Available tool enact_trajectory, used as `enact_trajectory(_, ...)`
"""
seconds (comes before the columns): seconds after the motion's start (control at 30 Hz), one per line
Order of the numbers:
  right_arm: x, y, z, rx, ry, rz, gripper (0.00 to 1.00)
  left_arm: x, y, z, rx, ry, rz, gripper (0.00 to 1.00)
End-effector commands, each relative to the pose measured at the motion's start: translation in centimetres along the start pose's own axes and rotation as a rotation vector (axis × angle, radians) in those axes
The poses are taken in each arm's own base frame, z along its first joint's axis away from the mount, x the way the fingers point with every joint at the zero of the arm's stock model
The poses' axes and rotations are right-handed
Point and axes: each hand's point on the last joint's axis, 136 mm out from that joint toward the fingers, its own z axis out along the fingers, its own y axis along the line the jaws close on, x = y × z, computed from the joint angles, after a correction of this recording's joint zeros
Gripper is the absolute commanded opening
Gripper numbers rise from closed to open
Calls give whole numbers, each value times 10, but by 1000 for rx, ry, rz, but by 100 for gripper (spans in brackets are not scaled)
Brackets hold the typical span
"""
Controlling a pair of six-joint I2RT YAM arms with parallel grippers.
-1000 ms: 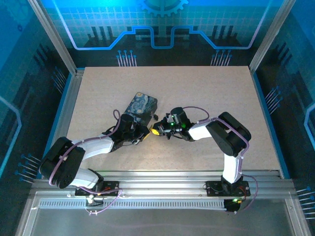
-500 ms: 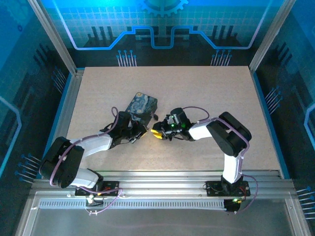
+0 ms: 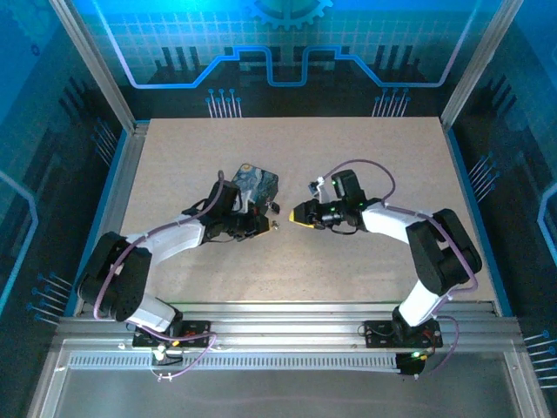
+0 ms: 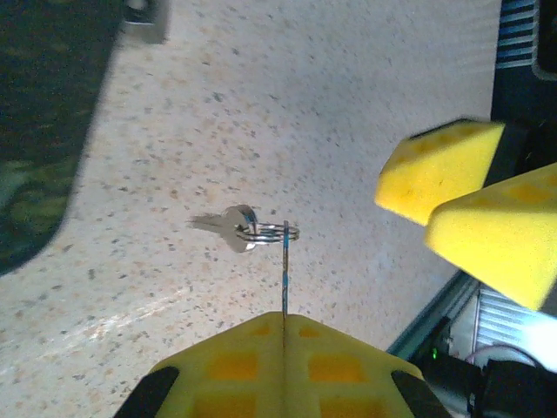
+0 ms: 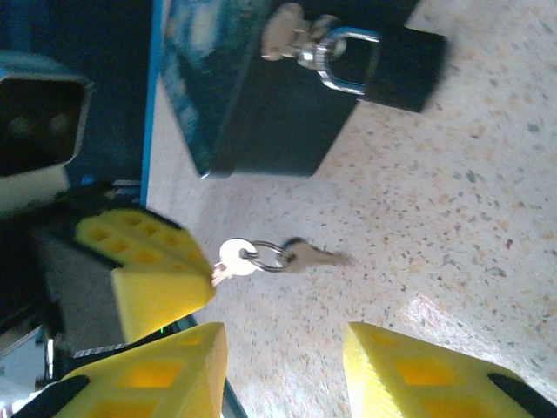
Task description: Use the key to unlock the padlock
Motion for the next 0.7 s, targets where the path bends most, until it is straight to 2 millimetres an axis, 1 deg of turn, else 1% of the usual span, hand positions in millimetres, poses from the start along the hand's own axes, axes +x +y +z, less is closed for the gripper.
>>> enact_trajectory(0.0, 5, 21, -17, -122, 69, -169, 40, 5, -20, -1, 84, 90, 104, 0)
enact_trajectory(0.1, 6, 18, -19, -148, 86, -184, 41, 2, -29, 0, 116, 113, 132, 0)
enact_trajectory(0.2, 3, 19, -18, -173, 95, -188, 41, -1, -32, 1, 116, 119, 147, 0)
enact_trajectory(0.4, -3, 28, -15, -223, 95, -220, 41, -5, -42, 4, 161, 134, 163, 0)
enact_trajectory(0.67, -3, 30, -1, -244, 127, -223, 41, -9, -55, 0, 199, 133, 192, 0)
